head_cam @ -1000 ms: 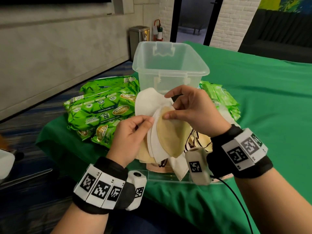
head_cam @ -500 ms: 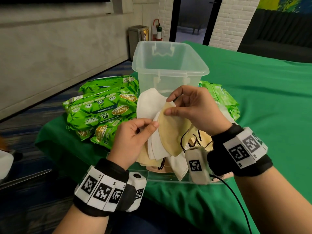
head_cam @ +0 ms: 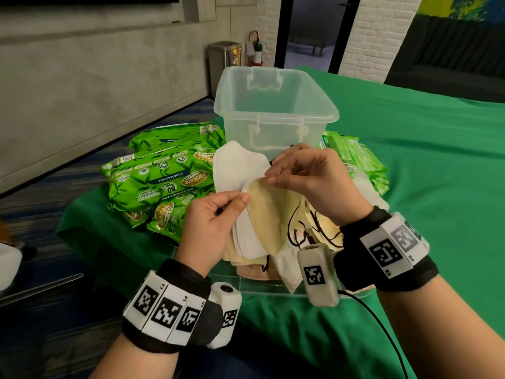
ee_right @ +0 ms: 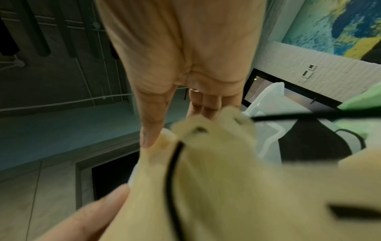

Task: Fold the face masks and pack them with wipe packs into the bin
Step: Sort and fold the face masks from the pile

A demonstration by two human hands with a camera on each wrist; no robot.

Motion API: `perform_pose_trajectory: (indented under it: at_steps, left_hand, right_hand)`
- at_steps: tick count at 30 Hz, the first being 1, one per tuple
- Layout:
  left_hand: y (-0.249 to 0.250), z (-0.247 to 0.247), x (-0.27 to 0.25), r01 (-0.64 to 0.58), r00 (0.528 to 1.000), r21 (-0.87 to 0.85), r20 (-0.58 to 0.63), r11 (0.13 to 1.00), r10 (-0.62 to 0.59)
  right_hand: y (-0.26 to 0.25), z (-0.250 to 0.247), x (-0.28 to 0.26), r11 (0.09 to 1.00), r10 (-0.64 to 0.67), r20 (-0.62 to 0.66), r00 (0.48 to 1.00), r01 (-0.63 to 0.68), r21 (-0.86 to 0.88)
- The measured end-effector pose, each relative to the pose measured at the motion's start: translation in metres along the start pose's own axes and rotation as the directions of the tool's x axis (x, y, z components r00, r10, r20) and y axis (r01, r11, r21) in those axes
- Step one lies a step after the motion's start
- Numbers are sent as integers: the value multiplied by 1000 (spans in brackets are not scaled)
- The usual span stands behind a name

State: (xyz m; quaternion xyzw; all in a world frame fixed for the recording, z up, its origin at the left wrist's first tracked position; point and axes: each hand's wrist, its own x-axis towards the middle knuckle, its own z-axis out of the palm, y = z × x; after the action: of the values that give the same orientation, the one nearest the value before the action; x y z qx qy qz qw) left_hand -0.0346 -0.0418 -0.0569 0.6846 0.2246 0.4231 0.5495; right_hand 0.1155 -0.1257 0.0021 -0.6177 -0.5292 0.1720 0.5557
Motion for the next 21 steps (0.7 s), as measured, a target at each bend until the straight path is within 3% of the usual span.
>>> perform_pose_trajectory:
  at_steps: [5, 8, 14, 21]
  left_hand:
    - [-3, -3, 2, -11, 996, -4, -91, 1000, 10]
    - [-4, -2, 3, -41, 992, 29, -115, 999, 44]
    - [-2, 1, 0, -50, 993, 53, -101, 997, 55]
    - [3, 2, -3, -35, 998, -9, -56, 999, 34]
  right_hand:
    - [-2, -9, -4, 977, -24, -51, 998, 34, 211]
    - [-2, -7, -4, 956, 29, -42, 999, -15, 293]
    - [3, 10, 0, 931, 185, -13, 983, -171, 322]
    - [0, 17, 1, 959, 157, -84, 984, -132, 249]
